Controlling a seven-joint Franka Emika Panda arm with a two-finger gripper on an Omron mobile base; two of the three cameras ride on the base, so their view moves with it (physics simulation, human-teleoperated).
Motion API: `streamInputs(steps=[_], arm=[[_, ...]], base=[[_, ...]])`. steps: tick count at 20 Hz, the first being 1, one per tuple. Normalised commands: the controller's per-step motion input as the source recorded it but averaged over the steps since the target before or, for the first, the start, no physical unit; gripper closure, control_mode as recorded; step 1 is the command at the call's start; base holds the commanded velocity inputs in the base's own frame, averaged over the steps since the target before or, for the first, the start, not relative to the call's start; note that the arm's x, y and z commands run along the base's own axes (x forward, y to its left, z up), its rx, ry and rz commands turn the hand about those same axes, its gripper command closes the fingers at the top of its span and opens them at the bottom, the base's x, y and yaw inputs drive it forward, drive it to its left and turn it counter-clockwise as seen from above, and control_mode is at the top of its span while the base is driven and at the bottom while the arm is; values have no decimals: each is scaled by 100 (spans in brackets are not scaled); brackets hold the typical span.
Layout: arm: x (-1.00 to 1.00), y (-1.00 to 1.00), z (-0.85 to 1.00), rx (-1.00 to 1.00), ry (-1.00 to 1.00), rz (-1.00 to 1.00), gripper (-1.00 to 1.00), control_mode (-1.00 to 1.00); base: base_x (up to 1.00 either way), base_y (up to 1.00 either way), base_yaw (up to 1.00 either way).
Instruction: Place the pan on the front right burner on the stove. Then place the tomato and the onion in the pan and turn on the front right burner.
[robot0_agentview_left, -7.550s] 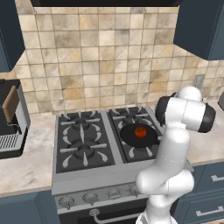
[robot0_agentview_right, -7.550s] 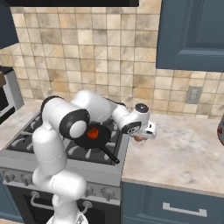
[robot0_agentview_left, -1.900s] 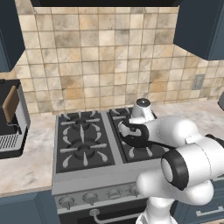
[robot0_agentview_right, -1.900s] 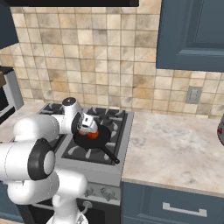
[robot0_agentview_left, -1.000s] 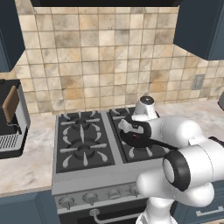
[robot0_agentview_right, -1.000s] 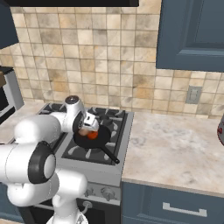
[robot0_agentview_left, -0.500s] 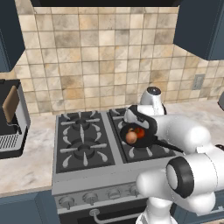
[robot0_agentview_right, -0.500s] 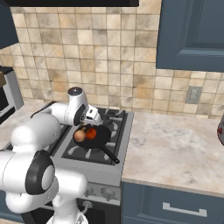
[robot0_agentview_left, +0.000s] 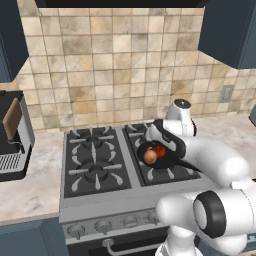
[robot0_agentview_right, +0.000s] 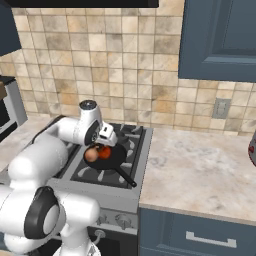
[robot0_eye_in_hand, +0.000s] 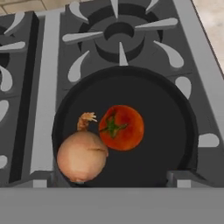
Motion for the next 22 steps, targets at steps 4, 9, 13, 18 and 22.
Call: streamInputs(steps=[4, 9, 13, 18, 22], arm=[[-30, -16, 0, 3, 0, 0, -100, -100], [-24, -16, 0, 6, -2, 0, -100, -100], [-24, -17, 0, 6, -4, 0, -100, -100], [-1, -25, 0, 4, -2, 0, -100, -100], [-1, -20, 0, 6, -6, 0, -100, -100]], base=[[0, 0, 0], [0, 0, 0], [0, 0, 0], [0, 0, 0], [0, 0, 0]])
